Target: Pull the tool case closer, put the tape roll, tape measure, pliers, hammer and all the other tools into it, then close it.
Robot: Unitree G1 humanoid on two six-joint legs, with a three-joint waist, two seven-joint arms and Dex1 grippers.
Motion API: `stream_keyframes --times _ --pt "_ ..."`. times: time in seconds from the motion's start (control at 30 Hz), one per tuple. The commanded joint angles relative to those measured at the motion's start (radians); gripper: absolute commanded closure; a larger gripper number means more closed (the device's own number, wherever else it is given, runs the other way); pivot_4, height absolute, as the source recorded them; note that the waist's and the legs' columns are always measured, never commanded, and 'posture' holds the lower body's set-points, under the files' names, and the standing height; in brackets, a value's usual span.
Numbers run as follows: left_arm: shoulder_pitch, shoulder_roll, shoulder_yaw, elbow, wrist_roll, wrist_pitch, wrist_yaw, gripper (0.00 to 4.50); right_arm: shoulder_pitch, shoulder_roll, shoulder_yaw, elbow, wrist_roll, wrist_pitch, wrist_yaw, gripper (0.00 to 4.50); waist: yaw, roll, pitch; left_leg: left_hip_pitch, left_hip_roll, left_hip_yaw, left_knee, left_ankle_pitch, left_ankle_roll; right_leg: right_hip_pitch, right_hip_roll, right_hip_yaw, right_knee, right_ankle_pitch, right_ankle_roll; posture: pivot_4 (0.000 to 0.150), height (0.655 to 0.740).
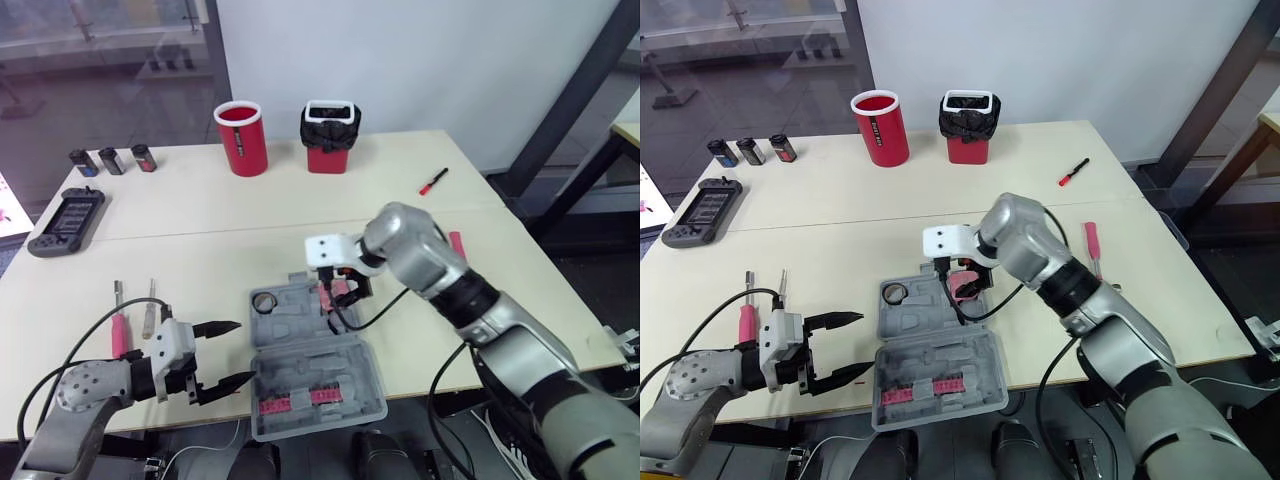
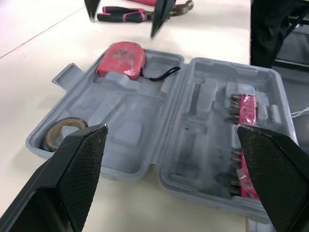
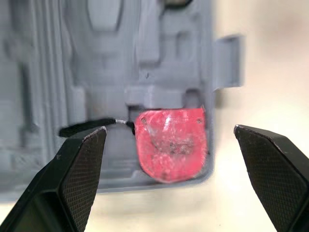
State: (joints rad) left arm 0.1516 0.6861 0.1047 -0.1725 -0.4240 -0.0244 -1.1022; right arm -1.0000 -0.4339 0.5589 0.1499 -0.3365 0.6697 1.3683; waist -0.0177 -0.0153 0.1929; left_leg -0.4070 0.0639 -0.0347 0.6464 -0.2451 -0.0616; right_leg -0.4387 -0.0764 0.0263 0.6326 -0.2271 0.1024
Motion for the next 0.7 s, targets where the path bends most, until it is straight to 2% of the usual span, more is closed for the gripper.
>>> stream_keyframes --times 0.03,0.07,0.17,0.3,0.53,0.7 --pt "0.004 0.000 0.009 -0.036 -0.009 0.007 0.011 0.00 0.081 -0.009 -0.126 -0.105 0.071 0.117 -0.072 0.03 -0.001 0.000 0.000 0.000 0.000 0.000 0.000 0.000 0.000 0.000 0.000 0.000 0.000 0.000 0.000 0.150 0.7387" --pt "0.004 0.000 0.009 -0.036 -0.009 0.008 0.012 0.00 0.119 -0.008 -0.160 -0.127 0.082 0.079 -0.125 0.03 -0.001 0.000 0.000 0.000 0.000 0.000 0.000 0.000 0.000 0.000 0.000 0.000 0.000 0.000 0.000 0.150 0.7387" --pt "0.000 -0.001 0.008 -0.037 -0.009 0.015 0.016 0.00 0.214 0.002 -0.240 -0.156 0.134 0.029 -0.221 0.91 -0.001 0.000 0.000 0.000 0.000 0.000 0.000 0.000 0.000 0.000 0.000 0.000 0.000 0.000 0.000 0.150 0.7387" --pt "-0.006 -0.003 0.003 -0.036 -0.008 0.020 0.020 0.00 0.283 0.047 -0.329 -0.150 0.215 -0.023 -0.328 2.92 -0.007 0.000 0.000 0.000 0.000 0.000 0.000 0.000 0.000 0.000 0.000 0.000 0.000 0.000 0.000 0.150 0.7387" --pt "-0.021 -0.008 -0.008 -0.017 0.000 0.017 0.020 0.00 0.402 0.095 -0.353 -0.118 0.271 -0.188 -0.470 2.92 -0.003 0.000 0.000 0.000 0.000 0.000 0.000 0.000 0.000 0.001 0.000 0.000 -0.001 0.000 0.000 0.150 0.7387" --pt "-0.025 -0.014 -0.015 -0.018 0.001 0.023 0.025 0.00 0.439 0.134 -0.344 -0.012 0.269 -0.329 -0.564 2.92 -0.004 0.000 0.000 0.000 0.000 0.000 0.000 0.000 0.000 0.001 0.000 0.000 -0.001 0.000 0.000 0.150 0.7387"
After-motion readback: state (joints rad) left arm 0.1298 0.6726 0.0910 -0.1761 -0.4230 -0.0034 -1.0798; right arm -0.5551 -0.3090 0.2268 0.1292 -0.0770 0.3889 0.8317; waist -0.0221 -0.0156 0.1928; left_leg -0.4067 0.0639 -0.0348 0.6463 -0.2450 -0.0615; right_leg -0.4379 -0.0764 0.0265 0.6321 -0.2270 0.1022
